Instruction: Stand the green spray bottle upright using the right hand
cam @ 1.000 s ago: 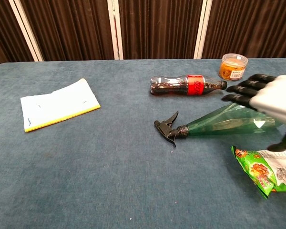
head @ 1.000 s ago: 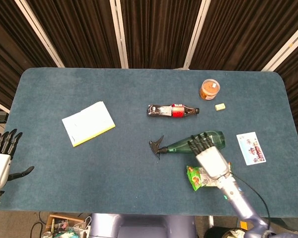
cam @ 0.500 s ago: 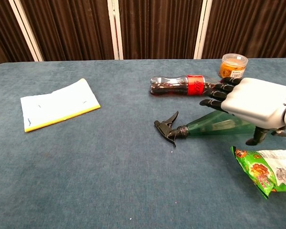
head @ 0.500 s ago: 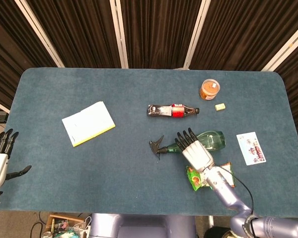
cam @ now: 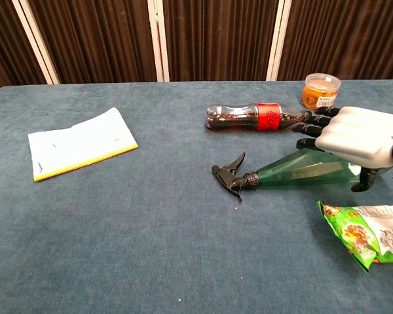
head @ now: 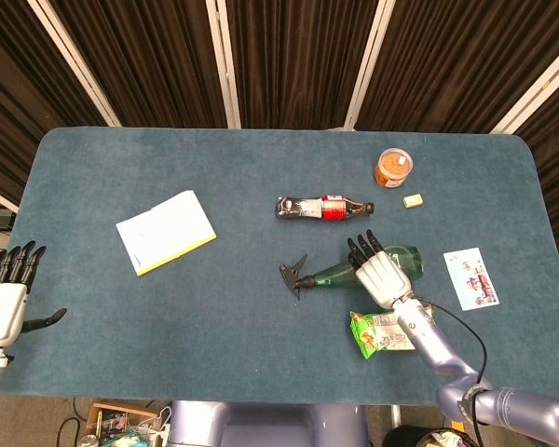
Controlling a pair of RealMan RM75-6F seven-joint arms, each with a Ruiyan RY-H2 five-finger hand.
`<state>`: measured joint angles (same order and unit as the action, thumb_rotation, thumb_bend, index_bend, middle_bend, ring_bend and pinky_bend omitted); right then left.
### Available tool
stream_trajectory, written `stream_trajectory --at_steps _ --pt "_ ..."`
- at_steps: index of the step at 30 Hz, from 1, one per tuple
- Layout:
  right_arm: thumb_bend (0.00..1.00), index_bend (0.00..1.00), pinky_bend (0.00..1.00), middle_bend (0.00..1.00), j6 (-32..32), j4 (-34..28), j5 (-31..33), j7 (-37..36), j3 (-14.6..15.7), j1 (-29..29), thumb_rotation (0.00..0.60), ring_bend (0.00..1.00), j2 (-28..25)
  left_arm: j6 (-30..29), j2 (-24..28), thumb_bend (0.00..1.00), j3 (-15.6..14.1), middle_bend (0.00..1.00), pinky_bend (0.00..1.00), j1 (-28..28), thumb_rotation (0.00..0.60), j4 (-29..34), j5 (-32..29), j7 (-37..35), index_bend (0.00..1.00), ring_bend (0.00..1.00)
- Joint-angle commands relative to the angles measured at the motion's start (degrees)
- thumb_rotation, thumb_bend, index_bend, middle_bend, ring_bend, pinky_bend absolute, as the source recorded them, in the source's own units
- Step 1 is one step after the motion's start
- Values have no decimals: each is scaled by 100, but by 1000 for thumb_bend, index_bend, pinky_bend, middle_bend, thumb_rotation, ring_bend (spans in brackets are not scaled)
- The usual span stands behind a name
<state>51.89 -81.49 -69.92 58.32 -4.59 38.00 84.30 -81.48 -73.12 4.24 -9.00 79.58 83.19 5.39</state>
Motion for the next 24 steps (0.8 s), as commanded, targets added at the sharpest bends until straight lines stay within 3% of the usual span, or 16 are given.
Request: stream_trajectory --at_steps 1,6,9,11,13,17,20,24 --pt "172 187 0 0 -66 163 -37 2 100 72 600 0 98 -2 2 21 -3 0 47 2 600 2 -5 -4 0 0" --pt "209 314 0 0 5 344 -174 -110 184 131 600 0 248 -5 2 22 -12 0 48 5 600 -19 -14 -21 0 0" --pt "231 435 0 0 84 468 -295 -202 240 137 600 0 352 3 3 22 -23 0 48 3 600 -28 -10 -36 0 0" --pt "257 578 0 7 133 543 -365 -286 260 138 600 0 417 4 4 21 -34 0 48 3 600 -31 -2 -44 0 0" --pt "283 716 0 53 364 726 -613 -468 277 115 600 0 549 -1 10 22 -38 0 48 7 600 -34 1 -66 0 0" --pt "343 896 28 189 755 1049 -1046 -1106 304 46 600 0 702 -21 14 22 -40 0 48 14 600 -46 4 -89 0 0" --pt "381 964 54 246 1043 1160 -1293 -1383 306 -5 600 0 732 -32 17 22 -53 0 47 10 600 -47 35 -105 0 0" --pt "401 977 75 264 1211 1058 -1423 -1500 290 -46 600 0 670 -72 31 22 -65 0 48 13 600 -36 84 -139 0 0"
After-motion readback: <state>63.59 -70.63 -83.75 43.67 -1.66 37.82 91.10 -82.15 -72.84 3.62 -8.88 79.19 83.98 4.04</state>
